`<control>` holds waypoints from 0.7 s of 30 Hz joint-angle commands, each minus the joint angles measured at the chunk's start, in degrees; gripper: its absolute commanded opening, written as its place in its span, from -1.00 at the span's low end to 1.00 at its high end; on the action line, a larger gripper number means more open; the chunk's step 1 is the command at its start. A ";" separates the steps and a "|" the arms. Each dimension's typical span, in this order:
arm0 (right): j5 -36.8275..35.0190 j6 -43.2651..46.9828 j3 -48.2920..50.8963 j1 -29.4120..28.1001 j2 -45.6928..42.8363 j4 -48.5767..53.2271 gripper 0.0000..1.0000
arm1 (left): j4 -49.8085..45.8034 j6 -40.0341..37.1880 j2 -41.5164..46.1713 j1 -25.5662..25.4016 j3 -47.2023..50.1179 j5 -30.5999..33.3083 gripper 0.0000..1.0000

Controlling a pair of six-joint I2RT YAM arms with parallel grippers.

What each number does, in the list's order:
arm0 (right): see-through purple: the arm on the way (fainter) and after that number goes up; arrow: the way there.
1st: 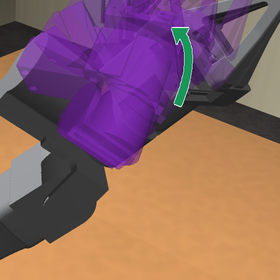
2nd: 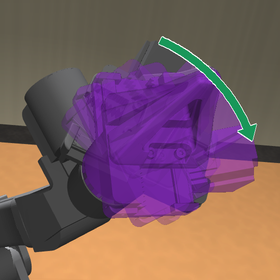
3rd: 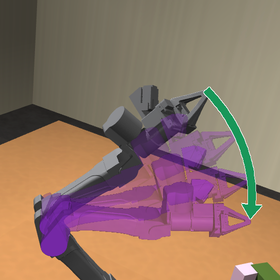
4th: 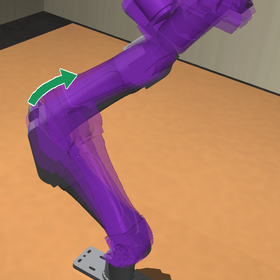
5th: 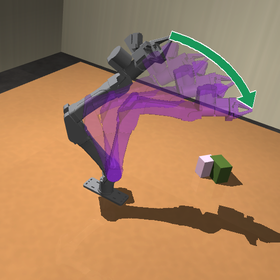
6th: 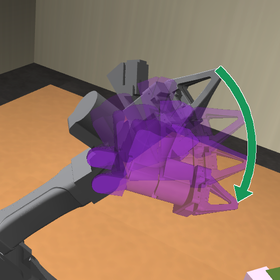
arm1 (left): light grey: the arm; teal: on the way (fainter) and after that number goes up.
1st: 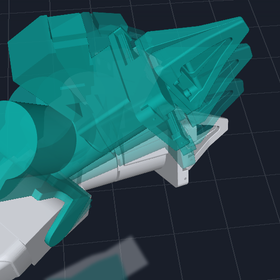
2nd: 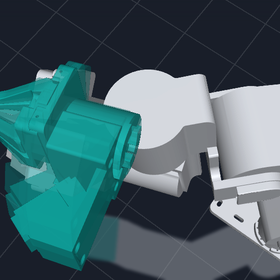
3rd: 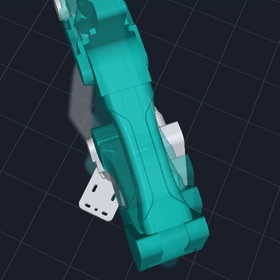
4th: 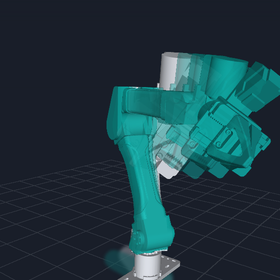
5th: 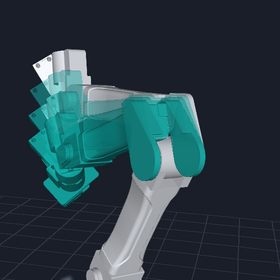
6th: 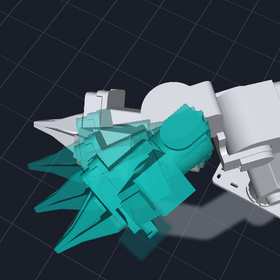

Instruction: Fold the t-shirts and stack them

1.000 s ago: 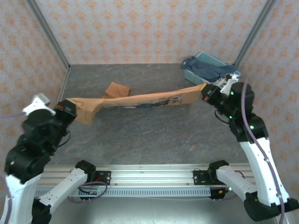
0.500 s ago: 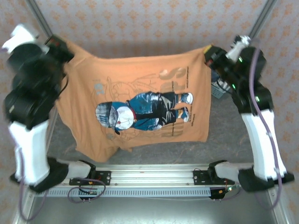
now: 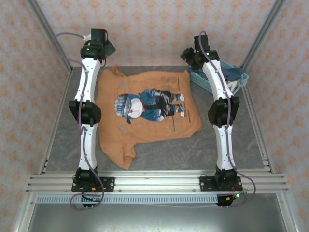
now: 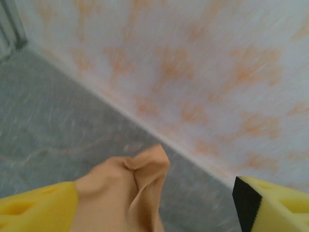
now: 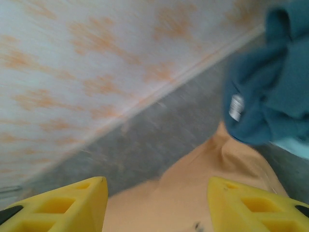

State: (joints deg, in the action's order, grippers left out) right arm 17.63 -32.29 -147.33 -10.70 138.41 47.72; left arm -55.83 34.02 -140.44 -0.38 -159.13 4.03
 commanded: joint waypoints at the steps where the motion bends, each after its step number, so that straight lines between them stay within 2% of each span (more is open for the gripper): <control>1: 0.92 0.61 1.81 -0.46 -6.48 4.05 0.14 | -3.68 -0.27 10.89 -1.09 6.11 -0.57 0.73; 3: 0.60 0.72 10.03 -0.92 -10.92 2.64 0.14 | -5.34 -0.10 16.12 -1.19 15.08 0.48 0.71; 5: 0.29 0.12 22.38 -1.62 -17.65 -1.45 0.15 | -4.35 0.83 23.64 -1.42 28.24 0.53 0.67; 8: 0.93 -1.64 39.86 -2.43 -27.26 -7.00 0.15 | -0.03 3.69 35.32 -2.34 49.45 -3.12 0.53; 11: 1.70 -3.39 55.82 -2.88 -36.32 -10.29 0.08 | -0.21 6.66 42.47 -3.69 64.19 -6.94 0.40; 14: 1.02 -4.82 69.43 -3.19 -45.69 -11.33 0.01 | 3.78 10.80 49.01 -5.48 79.74 -12.02 0.24; 18: 0.78 -6.01 83.67 -3.27 -55.89 -11.09 -0.10 | 5.15 13.63 52.21 -8.71 91.56 -13.88 0.06; 21: 2.03 -6.54 92.63 -3.33 -60.27 -11.18 -0.15 | 6.85 14.47 52.73 -8.78 98.25 -14.51 -0.05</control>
State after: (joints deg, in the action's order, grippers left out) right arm 19.49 -37.34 -59.94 -13.85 81.06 37.30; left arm -51.37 45.52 -89.14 -9.41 -64.12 -8.84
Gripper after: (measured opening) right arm 0.429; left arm 0.487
